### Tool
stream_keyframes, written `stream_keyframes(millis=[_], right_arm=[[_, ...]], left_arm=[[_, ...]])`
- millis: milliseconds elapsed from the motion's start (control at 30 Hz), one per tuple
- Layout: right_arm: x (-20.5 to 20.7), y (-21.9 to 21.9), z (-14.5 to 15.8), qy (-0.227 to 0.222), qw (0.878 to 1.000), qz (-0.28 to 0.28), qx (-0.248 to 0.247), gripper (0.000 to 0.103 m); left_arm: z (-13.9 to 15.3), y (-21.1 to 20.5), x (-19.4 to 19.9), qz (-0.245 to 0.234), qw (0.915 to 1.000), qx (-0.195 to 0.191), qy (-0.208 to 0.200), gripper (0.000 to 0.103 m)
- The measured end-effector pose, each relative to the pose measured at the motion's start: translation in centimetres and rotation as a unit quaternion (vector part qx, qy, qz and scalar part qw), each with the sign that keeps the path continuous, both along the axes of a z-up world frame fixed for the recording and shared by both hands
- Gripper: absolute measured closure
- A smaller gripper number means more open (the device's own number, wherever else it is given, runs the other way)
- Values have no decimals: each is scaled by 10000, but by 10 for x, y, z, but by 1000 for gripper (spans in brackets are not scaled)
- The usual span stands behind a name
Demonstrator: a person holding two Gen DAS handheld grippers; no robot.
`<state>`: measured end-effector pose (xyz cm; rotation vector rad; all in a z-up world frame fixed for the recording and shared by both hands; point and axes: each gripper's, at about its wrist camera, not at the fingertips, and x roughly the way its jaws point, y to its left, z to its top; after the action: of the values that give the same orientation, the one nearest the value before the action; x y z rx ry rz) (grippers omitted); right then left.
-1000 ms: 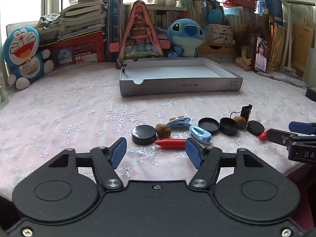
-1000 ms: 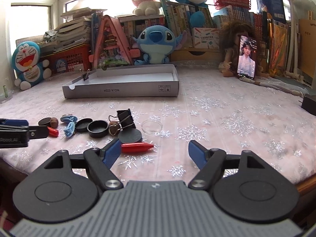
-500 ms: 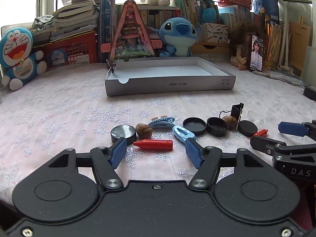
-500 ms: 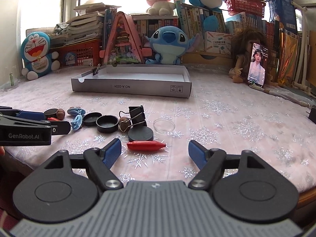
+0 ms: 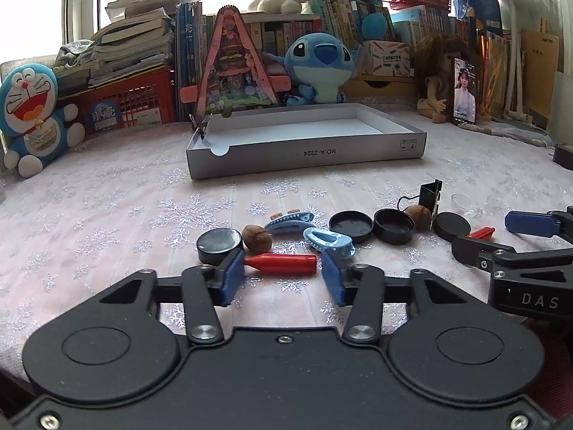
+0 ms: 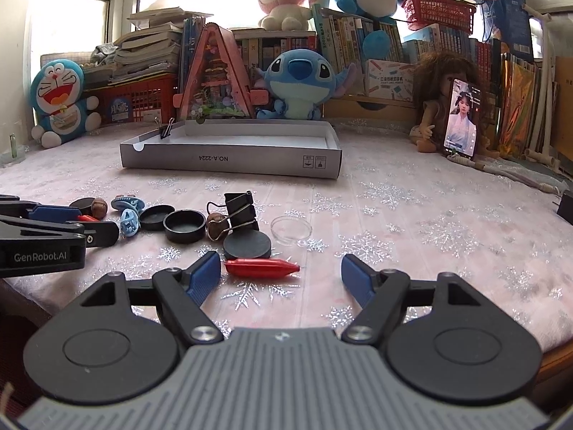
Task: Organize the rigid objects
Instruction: 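Close the left tool on the red marker while the right tool grasps the red capsule, then carry the red marker and red capsule in both tools over the white tray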
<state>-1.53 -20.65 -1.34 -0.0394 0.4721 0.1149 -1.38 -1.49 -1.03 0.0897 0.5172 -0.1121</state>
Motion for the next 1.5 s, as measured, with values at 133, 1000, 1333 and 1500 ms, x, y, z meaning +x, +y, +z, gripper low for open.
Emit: stream_keyframes(millis=[133, 1000, 1333, 1500], right_arm=[[0, 1, 1, 13, 9999, 34, 104, 23], [9, -4, 25, 351, 9980, -244, 459, 53], [44, -13, 50, 425, 9973, -190, 571, 53], [85, -21, 75, 504, 9973, -70, 526, 53]], left_arm=[[1, 1, -1, 1, 10000, -16, 3, 61], [35, 7, 6, 6, 9988, -303, 389, 61], [63, -3, 43, -160, 9980, -292, 538, 61], [85, 0, 86, -161, 9952, -480, 838, 61]])
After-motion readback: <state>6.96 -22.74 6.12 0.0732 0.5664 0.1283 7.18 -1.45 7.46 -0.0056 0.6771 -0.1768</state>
